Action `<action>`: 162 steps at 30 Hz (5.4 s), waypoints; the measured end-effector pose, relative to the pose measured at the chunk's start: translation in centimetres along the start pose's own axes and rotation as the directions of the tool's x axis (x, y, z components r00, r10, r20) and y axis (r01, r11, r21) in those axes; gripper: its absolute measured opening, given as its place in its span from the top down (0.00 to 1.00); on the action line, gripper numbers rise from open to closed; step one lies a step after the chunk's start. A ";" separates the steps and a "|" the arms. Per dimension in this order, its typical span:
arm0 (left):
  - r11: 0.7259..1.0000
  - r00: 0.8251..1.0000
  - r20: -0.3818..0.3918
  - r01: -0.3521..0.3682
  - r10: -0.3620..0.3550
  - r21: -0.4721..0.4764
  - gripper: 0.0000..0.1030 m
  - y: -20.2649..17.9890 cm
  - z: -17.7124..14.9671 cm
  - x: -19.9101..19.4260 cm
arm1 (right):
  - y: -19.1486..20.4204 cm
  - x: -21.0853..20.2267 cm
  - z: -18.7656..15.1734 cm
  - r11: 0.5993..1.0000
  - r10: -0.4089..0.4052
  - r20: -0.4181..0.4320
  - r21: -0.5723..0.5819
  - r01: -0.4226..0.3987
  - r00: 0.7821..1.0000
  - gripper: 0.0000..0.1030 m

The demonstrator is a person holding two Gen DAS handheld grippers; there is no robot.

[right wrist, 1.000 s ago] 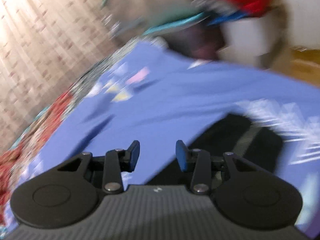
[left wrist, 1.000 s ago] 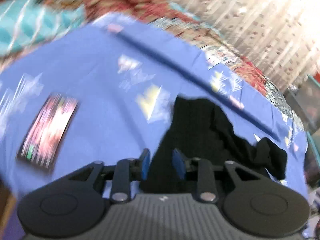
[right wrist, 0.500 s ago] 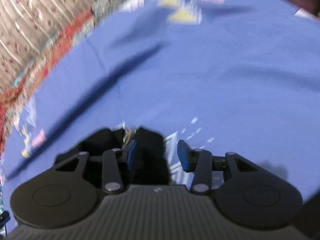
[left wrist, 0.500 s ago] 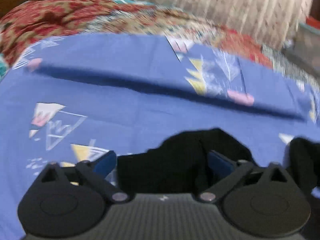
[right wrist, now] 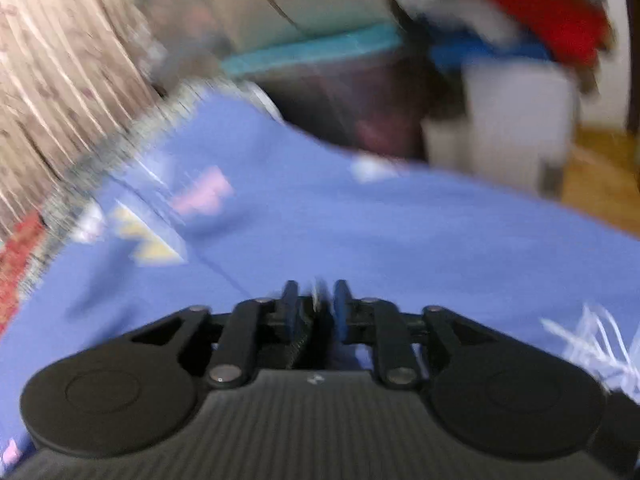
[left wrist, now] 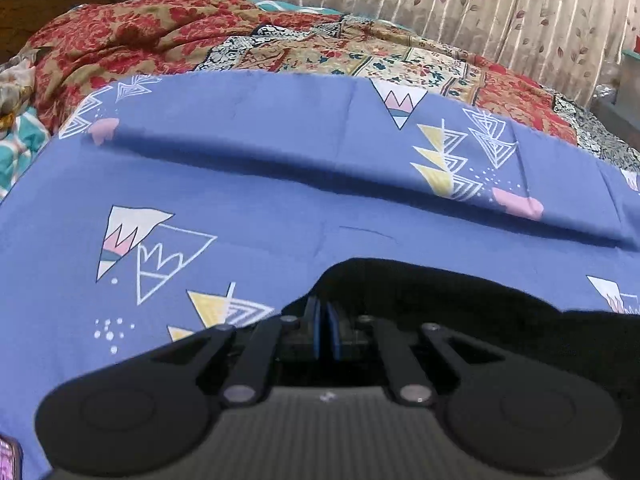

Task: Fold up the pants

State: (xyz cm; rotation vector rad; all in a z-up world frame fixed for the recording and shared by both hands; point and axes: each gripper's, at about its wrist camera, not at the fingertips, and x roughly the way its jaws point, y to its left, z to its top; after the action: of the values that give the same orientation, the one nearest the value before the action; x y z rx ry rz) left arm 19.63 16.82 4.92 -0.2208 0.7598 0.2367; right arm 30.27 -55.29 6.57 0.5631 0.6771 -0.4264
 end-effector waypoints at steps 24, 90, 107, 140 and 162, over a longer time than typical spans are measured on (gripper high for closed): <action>0.999 0.999 0.047 -0.016 0.014 0.040 0.95 -1.5 0.8 -0.4 | 9.4 6.8 -1.5 0.999 -0.015 -0.159 -0.050 0.007 0.987 0.92; 0.953 0.960 0.105 0.237 -0.259 0.188 0.88 -4.6 -19.7 -18.4 | 36.0 -22.3 -28.9 0.201 0.413 -0.763 -0.457 -0.867 0.497 0.55; 0.962 0.967 0.163 0.223 -0.197 -0.160 0.84 5.4 -16.9 -16.2 | 42.8 -24.0 -45.1 -0.238 0.229 -0.750 -0.661 -0.711 0.620 0.73; 0.847 0.967 0.061 0.246 -0.247 -0.472 0.47 11.6 -17.5 -15.2 | 30.4 -22.0 -35.3 0.145 0.425 -0.856 -0.255 -0.956 0.293 0.66; 0.846 0.975 0.007 0.198 -0.224 -0.495 0.40 10.8 -17.6 -14.5 | 27.8 -20.2 -39.0 0.097 0.389 -0.829 -0.398 -0.912 0.403 0.76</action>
State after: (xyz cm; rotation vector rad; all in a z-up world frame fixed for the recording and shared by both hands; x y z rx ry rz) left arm -5.12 20.21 1.50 -0.7986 0.7080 0.2129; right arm 12.89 -6.34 4.97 -0.0564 0.9540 1.1078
